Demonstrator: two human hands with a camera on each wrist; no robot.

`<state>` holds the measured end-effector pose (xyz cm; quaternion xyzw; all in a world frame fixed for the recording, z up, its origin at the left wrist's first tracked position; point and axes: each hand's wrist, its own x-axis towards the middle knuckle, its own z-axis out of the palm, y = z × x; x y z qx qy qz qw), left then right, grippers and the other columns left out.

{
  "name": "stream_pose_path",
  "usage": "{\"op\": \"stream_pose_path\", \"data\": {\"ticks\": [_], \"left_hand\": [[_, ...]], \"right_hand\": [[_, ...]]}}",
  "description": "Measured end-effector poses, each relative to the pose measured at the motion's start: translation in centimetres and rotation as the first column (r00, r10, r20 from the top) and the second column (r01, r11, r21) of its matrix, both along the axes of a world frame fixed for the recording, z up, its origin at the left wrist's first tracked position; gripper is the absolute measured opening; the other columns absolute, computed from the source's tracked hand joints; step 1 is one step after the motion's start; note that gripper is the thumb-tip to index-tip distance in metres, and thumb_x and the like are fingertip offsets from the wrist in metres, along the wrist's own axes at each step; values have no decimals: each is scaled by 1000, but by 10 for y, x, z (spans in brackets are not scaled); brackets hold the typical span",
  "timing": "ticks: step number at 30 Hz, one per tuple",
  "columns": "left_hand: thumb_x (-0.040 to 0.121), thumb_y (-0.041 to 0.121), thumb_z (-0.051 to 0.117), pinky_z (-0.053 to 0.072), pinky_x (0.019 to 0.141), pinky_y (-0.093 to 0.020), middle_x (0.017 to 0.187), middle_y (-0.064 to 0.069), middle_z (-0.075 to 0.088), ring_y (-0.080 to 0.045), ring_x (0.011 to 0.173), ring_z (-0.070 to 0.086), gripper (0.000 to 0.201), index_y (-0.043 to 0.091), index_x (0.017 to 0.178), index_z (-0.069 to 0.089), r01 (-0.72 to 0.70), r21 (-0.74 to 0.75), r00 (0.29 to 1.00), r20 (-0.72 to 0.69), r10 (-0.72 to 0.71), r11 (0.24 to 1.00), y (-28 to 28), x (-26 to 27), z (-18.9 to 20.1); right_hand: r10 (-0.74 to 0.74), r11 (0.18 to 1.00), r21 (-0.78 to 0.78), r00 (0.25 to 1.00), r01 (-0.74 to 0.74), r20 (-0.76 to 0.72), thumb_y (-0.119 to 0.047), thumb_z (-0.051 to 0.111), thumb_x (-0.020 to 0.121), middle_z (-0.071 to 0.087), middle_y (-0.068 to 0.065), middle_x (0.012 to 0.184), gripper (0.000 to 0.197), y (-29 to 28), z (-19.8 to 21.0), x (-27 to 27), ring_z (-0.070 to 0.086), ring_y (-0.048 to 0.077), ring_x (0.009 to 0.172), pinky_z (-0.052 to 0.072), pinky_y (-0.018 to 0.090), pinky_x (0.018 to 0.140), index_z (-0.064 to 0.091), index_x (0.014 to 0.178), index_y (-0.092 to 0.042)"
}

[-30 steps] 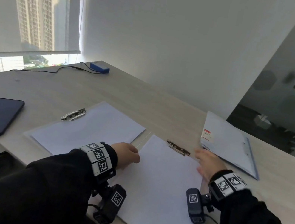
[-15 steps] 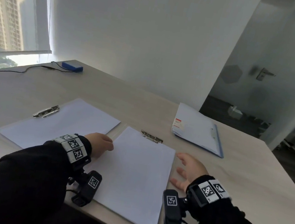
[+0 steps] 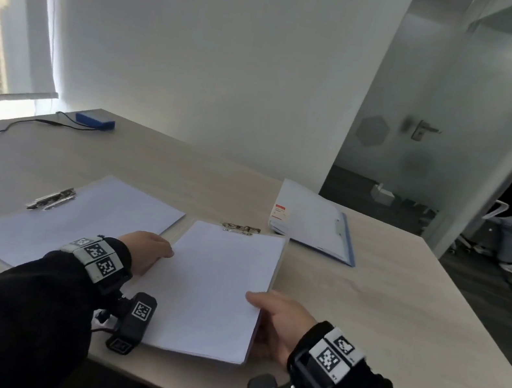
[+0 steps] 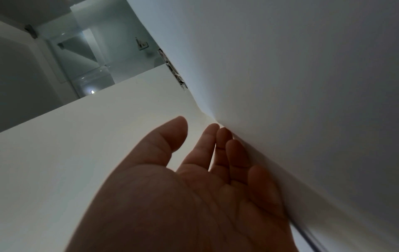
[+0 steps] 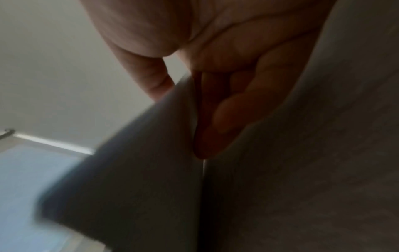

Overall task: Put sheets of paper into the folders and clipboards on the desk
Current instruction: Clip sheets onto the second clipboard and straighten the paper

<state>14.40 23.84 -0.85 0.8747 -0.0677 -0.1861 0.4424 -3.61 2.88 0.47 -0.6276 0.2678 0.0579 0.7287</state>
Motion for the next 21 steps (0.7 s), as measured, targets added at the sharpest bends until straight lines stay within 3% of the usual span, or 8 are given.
{"op": "stream_pose_path", "data": {"ticks": [2, 5, 8, 10, 12, 16, 18, 21], "left_hand": [[88, 21, 60, 41, 64, -25, 76, -6, 58, -22, 64, 50, 9, 13, 86, 63, -34, -53, 999, 1, 34, 998, -3, -4, 2], [89, 19, 58, 44, 52, -21, 83, -7, 62, -22, 64, 55, 13, 11, 92, 67, -135, -270, 990, -65, 122, 953, -8, -13, 4], [92, 17, 54, 48, 59, -29, 91, -7, 66, -24, 80, 64, 16, 13, 97, 69, -168, -477, 985, -105, 134, 862, -15, -25, 7], [93, 15, 51, 50, 58, -31, 89, -8, 66, -25, 80, 67, 19, 12, 95, 69, -150, -575, 989, -100, 112, 804, -22, -36, 11], [94, 15, 50, 49, 55, -30, 83, -9, 65, -25, 75, 68, 20, 10, 92, 70, -118, -626, 993, -80, 87, 771, -29, -46, 15], [94, 26, 51, 40, 45, -26, 67, -7, 58, -23, 57, 65, 28, 8, 77, 65, -148, -699, 989, -89, 120, 700, -38, -53, 19], [94, 36, 51, 38, 44, -25, 59, -6, 54, -23, 54, 63, 36, 8, 73, 61, -195, -668, 980, -160, 117, 718, -42, -53, 15], [89, 60, 45, 39, 48, -24, 58, -4, 60, -24, 61, 68, 56, 8, 76, 63, -220, -566, 939, -343, 15, 795, -51, -55, 6]], "right_hand": [[-8, 997, -74, 998, 13, 68, -5, 55, 91, 69, 17, 111, 27, 1, -2, 0, 67, 36, 96, 57, 45, 81, 60, 117, -7], [-15, 978, -206, 992, 41, 128, -1, 50, 90, 69, 16, 113, 26, -5, 5, 1, 65, 38, 106, 49, 55, 97, 63, 106, -17], [-86, 959, -249, 974, 139, 212, 2, 47, 90, 70, 16, 104, 26, -20, 20, 0, 66, 37, 99, 52, 50, 92, 64, 100, -15], [-129, 950, -245, 956, 195, 262, 4, 46, 91, 69, 13, 95, 26, -32, 30, -4, 65, 32, 88, 52, 41, 80, 64, 97, -13], [-182, 947, -198, 931, 253, 317, 6, 45, 92, 69, 15, 94, 27, -48, 37, -8, 64, 30, 81, 51, 37, 74, 65, 94, -13], [-326, 929, -24, 849, 368, 415, 4, 46, 91, 69, 20, 100, 26, -77, 47, -20, 64, 35, 86, 50, 42, 77, 66, 104, -8], [-370, 922, 67, 814, 382, 448, 0, 46, 92, 71, 17, 105, 29, -89, 51, -25, 66, 35, 93, 52, 43, 77, 65, 112, -8], [-409, 910, 142, 789, 390, 457, -2, 44, 94, 70, 14, 109, 29, -102, 53, -31, 65, 33, 95, 52, 39, 73, 65, 110, -13]]}}
